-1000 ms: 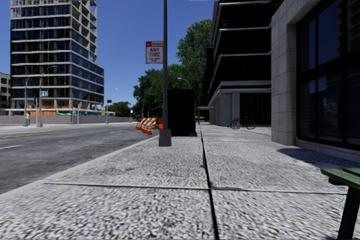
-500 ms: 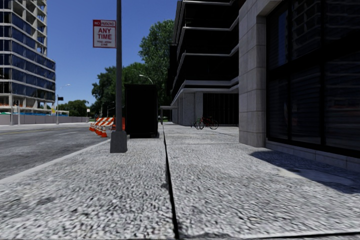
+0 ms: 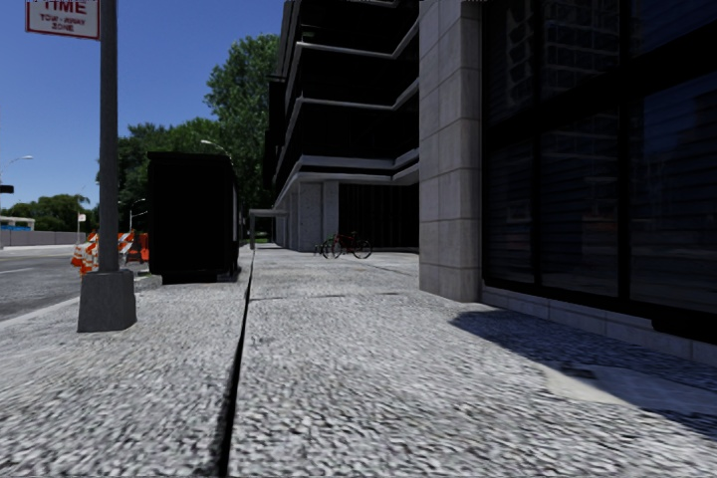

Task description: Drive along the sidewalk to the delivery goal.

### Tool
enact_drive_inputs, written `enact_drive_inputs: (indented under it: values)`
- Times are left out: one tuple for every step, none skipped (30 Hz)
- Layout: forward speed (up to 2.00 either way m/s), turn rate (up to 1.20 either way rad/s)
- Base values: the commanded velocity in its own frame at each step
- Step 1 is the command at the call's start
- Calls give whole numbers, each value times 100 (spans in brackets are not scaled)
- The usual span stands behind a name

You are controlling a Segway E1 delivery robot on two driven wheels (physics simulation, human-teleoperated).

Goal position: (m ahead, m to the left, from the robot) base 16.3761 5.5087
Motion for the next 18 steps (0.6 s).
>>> enact_drive_inputs:
  values:
    - [200,0]
    - [200,0]
    - [200,0]
    - [200,0]
    - [200,0]
    - [200,0]
    - [200,0]
    - [200,0]
    - [200,0]
    - [200,0]
    - [200,0]
    - [200,0]
    - [200,0]
    - [200,5]
    - [200,5]
    - [200,16]
    - [200,30]
    - [200,37]
